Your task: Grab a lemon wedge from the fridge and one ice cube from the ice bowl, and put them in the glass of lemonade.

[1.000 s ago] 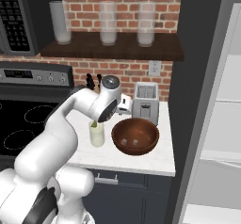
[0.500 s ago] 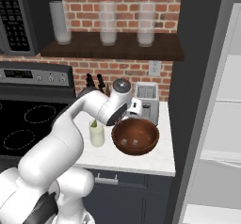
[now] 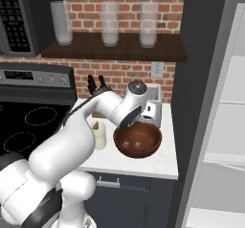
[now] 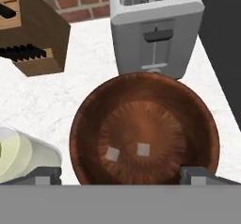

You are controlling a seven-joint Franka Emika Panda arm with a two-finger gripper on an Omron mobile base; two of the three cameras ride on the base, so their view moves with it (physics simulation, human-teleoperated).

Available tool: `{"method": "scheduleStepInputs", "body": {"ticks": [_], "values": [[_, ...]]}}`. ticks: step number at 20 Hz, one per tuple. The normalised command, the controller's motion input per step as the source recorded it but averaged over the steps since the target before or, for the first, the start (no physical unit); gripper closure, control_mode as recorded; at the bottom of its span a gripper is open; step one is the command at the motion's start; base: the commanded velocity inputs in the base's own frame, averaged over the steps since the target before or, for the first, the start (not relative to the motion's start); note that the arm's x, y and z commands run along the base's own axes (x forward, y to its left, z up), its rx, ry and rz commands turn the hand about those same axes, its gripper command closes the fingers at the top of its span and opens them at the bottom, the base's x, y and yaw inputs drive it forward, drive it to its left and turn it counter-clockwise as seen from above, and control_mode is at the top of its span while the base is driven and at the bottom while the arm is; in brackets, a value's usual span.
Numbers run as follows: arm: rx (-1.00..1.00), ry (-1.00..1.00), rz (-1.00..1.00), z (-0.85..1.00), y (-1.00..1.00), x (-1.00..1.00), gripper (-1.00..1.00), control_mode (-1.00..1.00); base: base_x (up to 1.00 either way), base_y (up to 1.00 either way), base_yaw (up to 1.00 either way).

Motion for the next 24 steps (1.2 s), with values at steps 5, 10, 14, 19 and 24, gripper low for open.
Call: {"method": "scheduleStepInputs", "body": {"ticks": [5,10,14,19,24], "values": [[0.0,0.1,0.0,-0.06,-0.11,-0.01,-1.0,-1.0,0.0,0.0,0.0],[0.0,0.09,-0.05,-0.28,0.0,-0.17,-1.0,-1.0,0.0,0.0,0.0],[-0.05,0.12,-0.05,-0.36,0.17,0.27,-1.0,-1.0,0.0,0.0,0.0],[-0.02,0.22,0.0,-0.11,0.15,0.27,-1.0,-1.0,0.0,0.0,0.0],[0.0,0.18,0.0,-0.62,0.0,0.1,-1.0,-1.0,0.0,0.0,0.0]]}}
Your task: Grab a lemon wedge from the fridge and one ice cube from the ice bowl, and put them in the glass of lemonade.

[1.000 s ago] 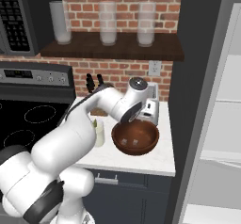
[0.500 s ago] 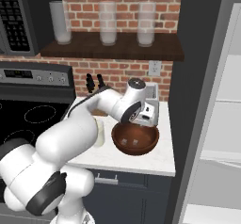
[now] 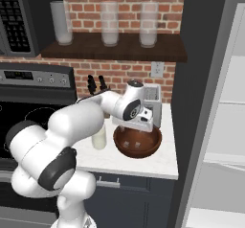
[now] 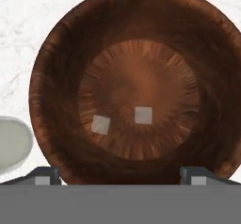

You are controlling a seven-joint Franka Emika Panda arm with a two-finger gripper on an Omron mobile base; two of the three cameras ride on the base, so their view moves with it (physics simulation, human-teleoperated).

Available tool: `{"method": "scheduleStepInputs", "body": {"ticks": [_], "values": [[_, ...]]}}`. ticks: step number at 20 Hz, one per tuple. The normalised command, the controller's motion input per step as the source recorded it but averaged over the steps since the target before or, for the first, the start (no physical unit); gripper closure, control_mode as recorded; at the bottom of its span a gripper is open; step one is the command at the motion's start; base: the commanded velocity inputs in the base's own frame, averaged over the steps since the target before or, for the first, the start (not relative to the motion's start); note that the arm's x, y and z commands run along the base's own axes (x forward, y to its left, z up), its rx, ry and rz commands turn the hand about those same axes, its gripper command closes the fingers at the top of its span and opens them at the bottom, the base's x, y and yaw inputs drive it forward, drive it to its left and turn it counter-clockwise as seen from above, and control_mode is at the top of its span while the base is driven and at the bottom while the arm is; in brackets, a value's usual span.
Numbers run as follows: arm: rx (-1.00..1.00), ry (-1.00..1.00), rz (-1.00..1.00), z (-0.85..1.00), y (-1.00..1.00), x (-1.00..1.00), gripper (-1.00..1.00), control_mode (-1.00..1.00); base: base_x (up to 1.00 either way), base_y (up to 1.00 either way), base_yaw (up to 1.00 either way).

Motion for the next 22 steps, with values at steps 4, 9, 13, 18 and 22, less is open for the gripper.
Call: {"method": "scheduleStepInputs", "body": {"ticks": [4,9,13,18,22], "values": [[0.0,0.08,0.0,-0.56,0.0,0.01,-1.0,-1.0,0.0,0.0,0.0],[0.03,0.0,0.0,-0.33,-0.16,0.09,-1.0,-1.0,0.0,0.0,0.0],[0.04,0.0,0.0,-0.09,-0.22,0.03,-1.0,-1.0,0.0,0.0,0.0],[0.0,0.01,0.0,-0.14,-0.08,0.11,-1.0,-1.0,0.0,0.0,0.0],[0.0,0.0,0.0,-0.32,0.0,0.21,-1.0,-1.0,0.0,0.0,0.0]]}}
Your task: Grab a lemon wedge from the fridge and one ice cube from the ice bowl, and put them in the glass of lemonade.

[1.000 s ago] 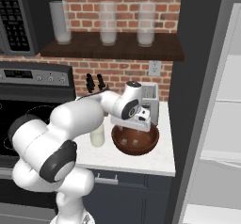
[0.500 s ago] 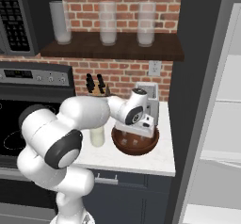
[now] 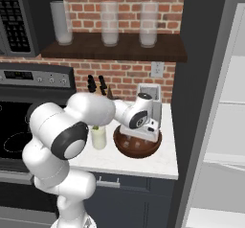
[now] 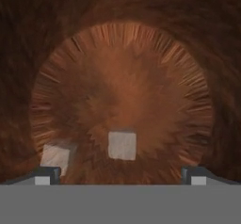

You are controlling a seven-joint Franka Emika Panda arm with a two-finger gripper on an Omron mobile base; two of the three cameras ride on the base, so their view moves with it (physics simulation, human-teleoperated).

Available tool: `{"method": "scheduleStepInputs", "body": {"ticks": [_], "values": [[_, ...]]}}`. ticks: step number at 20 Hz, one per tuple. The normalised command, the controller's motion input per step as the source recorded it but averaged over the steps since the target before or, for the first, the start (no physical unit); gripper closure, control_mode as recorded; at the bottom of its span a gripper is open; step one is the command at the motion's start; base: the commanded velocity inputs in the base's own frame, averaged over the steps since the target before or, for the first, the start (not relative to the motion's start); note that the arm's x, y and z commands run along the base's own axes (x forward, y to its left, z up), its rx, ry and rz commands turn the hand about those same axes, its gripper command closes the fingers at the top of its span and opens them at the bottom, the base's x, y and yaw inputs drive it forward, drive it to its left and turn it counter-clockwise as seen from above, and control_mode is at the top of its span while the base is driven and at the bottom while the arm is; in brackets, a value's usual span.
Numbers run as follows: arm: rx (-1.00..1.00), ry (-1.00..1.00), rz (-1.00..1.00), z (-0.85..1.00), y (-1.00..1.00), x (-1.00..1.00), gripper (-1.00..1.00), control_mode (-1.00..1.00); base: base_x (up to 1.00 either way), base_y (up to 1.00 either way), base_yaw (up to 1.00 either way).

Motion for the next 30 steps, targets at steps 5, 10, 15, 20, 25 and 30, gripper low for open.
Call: {"method": "scheduleStepInputs", "body": {"ticks": [5,10,15,20,25,30], "values": [[0.0,0.02,0.0,-0.41,0.03,0.13,-1.0,-1.0,0.0,0.0,0.0],[0.0,0.01,0.0,-0.08,0.01,0.14,-1.0,-1.0,0.0,0.0,0.0],[0.0,0.01,0.0,-0.02,0.0,0.16,-1.0,-1.0,0.0,0.0,0.0],[0.0,0.0,0.0,-0.05,0.0,0.0,-1.0,-1.0,0.0,0.0,0.0],[0.0,0.01,0.0,-0.16,-0.01,0.0,-1.0,-1.0,0.0,0.0,0.0],[0.0,0.0,0.0,-0.07,0.0,0.0,-1.0,-1.0,0.0,0.0,0.0]]}}
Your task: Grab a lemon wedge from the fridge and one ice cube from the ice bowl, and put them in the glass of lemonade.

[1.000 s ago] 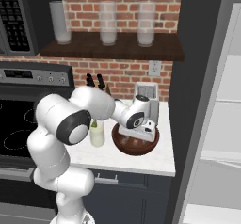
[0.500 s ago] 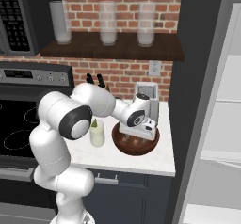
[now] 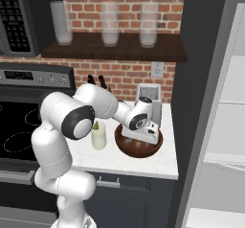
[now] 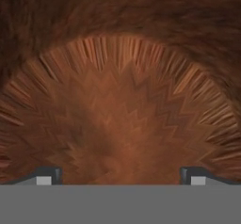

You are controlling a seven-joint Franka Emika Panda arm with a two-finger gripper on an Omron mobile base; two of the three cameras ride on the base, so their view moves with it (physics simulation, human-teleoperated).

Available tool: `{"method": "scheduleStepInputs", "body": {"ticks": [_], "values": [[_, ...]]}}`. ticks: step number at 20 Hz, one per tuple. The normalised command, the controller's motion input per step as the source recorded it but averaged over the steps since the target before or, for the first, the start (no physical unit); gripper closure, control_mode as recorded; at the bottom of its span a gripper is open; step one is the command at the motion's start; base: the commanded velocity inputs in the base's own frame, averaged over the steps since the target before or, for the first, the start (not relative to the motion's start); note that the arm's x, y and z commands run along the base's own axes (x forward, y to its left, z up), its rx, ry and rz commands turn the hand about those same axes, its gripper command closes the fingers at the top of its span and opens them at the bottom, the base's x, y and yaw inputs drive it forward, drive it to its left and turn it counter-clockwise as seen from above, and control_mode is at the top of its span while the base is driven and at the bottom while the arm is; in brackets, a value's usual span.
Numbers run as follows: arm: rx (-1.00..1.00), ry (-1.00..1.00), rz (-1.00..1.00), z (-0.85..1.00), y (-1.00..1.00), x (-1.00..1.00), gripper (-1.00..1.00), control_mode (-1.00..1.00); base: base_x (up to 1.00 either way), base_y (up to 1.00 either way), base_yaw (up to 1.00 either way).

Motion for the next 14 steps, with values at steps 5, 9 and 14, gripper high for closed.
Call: {"method": "scheduleStepInputs", "body": {"ticks": [5,9,14], "values": [[0.0,0.0,0.0,-0.03,-0.01,0.0,-1.0,-1.0,0.0,0.0,0.0],[0.0,0.0,0.0,0.0,0.0,-0.13,-1.0,-1.0,0.0,0.0,0.0],[0.0,0.0,0.0,0.0,0.0,-0.29,-1.0,-1.0,0.0,0.0,0.0]]}}
